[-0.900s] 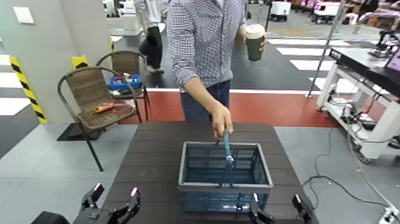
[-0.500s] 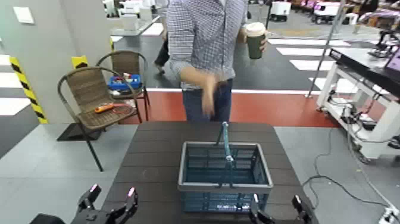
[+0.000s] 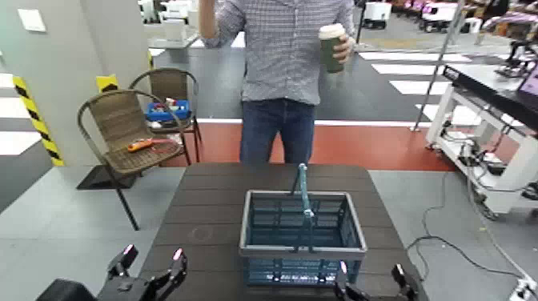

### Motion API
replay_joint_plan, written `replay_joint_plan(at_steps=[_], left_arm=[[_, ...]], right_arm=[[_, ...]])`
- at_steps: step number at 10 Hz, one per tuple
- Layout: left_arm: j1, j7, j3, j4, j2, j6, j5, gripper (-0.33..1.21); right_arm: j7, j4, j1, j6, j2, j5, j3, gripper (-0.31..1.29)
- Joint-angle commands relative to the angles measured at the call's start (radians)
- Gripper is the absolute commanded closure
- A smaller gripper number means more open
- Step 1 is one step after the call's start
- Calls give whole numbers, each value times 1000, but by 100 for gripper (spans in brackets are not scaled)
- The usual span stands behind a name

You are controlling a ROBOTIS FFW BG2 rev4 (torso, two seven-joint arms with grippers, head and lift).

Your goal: Grasp the handle of the crate.

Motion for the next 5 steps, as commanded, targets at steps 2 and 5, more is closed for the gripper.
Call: replay_joint_plan(at_steps=[2,5], left_arm=[[-92,-50,-23,-44,51,253,138,13],[-267,-102,-62,-10,121,560,346,13]], right_arm=[[-2,1,0,3,3,-5,0,15],[-2,7,-4,3,3,-10,4,15]])
